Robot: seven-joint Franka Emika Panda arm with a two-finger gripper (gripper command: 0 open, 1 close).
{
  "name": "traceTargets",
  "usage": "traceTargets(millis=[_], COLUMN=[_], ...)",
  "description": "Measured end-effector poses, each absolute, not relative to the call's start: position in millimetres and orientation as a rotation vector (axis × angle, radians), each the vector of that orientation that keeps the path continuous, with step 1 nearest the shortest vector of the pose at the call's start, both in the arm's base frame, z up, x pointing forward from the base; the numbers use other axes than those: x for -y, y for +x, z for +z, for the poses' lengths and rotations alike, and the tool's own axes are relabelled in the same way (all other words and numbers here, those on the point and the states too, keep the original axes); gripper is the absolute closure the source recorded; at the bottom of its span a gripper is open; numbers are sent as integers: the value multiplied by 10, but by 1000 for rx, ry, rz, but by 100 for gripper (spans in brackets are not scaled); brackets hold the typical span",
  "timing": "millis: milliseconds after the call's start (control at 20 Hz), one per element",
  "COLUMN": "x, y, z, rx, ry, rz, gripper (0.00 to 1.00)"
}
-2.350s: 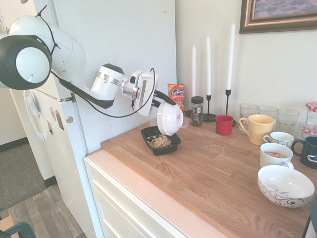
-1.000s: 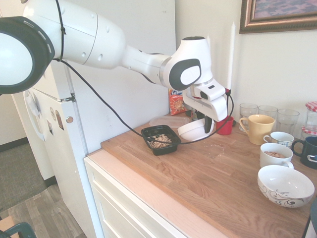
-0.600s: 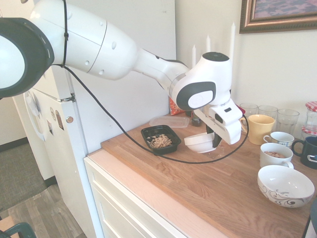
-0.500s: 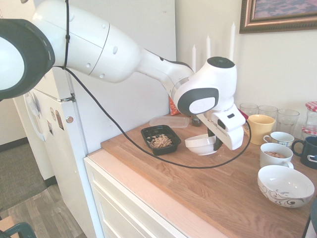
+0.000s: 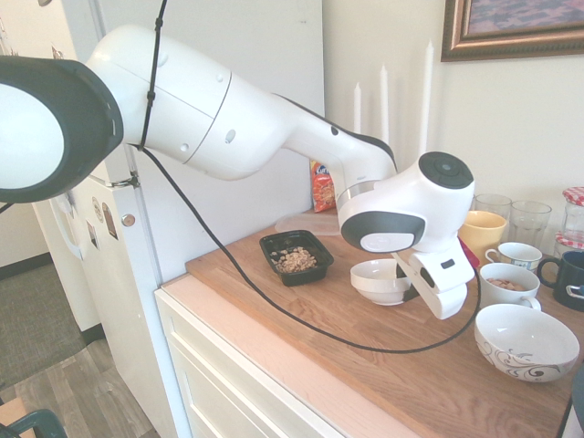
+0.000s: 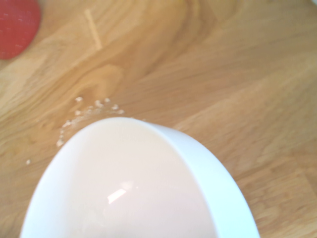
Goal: Put the cereal into the box
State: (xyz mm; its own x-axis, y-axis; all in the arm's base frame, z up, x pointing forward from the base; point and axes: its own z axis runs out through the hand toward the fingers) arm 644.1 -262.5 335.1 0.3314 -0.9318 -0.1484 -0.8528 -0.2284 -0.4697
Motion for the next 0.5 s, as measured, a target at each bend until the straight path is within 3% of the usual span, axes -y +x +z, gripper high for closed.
traceTargets(millis=[250,300,500], x=[2885,2908,2939], y=[6328,6323,6349], z=[3173,3130,2967], rx=[-1564,-1559,-1539], ry=[-2040,-2022,-1979], rz=[-205,-195,-154], gripper=[100,0,0])
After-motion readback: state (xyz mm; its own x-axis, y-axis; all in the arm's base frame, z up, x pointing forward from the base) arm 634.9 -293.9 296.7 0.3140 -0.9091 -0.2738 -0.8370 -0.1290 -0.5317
